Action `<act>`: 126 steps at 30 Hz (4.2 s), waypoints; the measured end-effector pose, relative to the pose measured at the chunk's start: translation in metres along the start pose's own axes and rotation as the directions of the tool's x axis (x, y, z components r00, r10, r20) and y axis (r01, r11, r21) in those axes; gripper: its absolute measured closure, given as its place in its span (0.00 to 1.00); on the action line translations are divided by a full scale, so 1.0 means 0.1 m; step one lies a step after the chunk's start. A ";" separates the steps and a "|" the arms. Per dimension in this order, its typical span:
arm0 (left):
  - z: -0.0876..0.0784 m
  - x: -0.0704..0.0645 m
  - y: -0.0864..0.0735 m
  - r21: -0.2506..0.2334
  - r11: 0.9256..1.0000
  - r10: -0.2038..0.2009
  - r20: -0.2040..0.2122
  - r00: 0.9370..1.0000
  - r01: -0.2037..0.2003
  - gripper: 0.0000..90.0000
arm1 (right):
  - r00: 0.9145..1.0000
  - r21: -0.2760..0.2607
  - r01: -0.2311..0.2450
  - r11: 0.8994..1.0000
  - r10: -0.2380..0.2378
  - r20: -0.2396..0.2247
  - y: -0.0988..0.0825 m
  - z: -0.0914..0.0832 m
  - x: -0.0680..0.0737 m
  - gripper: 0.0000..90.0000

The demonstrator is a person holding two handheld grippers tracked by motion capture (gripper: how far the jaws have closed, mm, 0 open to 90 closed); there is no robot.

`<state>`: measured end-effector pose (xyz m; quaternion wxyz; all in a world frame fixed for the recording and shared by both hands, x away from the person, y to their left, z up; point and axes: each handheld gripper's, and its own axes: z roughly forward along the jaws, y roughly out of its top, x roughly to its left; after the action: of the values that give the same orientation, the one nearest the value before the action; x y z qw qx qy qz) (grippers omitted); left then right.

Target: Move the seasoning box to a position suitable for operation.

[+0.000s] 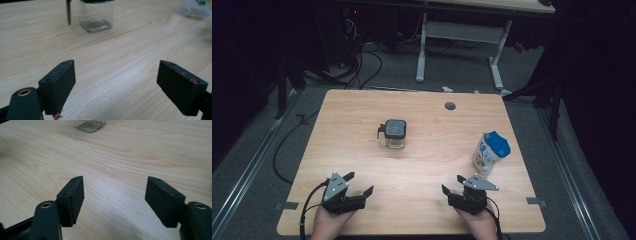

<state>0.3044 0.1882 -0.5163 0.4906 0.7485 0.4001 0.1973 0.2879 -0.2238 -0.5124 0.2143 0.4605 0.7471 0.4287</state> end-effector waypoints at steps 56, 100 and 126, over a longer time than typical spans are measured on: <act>1.73 0.34 1.44 0.115 0.993 0.049 -0.315 0.948 -0.013 1.00 | 0.999 -0.023 -0.011 1.000 0.010 -0.040 -0.09 -0.08 -0.06 0.52; 1.11 -0.74 0.65 0.007 0.995 0.098 -0.013 0.995 -0.098 0.98 | 0.999 -0.017 -0.017 1.000 0.016 -0.047 -0.09 -0.06 -0.04 0.53; 1.33 -0.94 0.50 0.025 0.996 0.086 -0.054 0.995 -0.085 0.80 | 0.999 -0.017 -0.017 1.000 0.016 -0.047 -0.10 -0.06 -0.05 0.53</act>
<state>0.3594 0.0273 -0.5210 0.4618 0.7648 0.3833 0.2343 0.2813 -0.2329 -0.5179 0.1971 0.4546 0.7445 0.4475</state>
